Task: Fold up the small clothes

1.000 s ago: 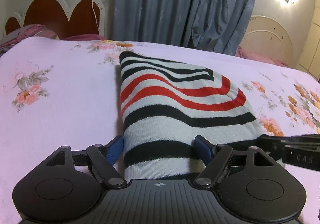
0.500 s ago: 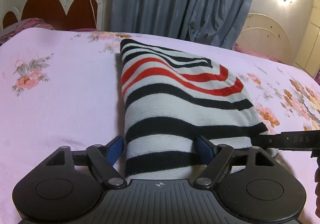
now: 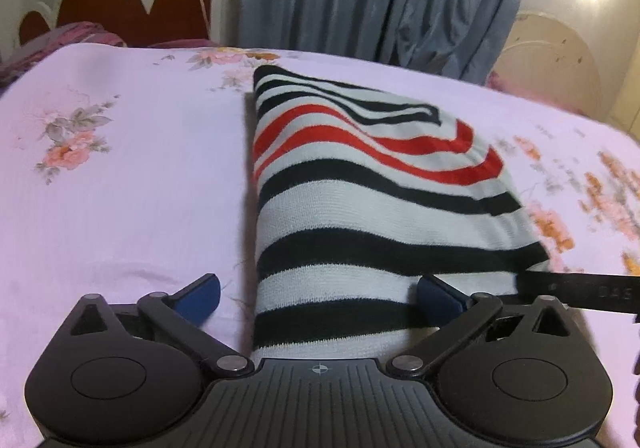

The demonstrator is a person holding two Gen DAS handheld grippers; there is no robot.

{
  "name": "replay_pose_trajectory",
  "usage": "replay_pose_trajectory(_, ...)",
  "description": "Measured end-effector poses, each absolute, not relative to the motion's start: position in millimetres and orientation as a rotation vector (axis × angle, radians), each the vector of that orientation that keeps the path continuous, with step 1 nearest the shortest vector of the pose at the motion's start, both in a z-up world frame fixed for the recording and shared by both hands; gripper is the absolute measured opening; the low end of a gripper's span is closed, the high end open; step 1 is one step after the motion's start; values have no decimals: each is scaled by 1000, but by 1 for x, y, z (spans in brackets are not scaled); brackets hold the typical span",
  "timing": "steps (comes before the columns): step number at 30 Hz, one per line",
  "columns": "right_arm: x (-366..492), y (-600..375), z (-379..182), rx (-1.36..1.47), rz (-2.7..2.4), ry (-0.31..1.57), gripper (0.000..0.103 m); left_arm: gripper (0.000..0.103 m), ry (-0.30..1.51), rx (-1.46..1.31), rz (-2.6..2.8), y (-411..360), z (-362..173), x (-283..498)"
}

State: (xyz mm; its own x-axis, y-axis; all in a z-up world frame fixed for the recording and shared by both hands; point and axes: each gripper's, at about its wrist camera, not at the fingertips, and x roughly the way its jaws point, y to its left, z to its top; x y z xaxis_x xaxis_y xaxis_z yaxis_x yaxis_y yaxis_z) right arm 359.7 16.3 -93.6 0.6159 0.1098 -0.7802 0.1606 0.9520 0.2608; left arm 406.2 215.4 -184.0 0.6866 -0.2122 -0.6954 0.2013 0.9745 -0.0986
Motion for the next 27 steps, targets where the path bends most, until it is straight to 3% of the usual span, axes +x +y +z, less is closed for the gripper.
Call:
replay_pose_trajectory(10,338,19,-72,253,-15,877,70,103,880,-45,-124,211,-174,399)
replay_pose_trajectory(27,227,18,3,179,199,796,78,103,637,172,-42,185,-82,245)
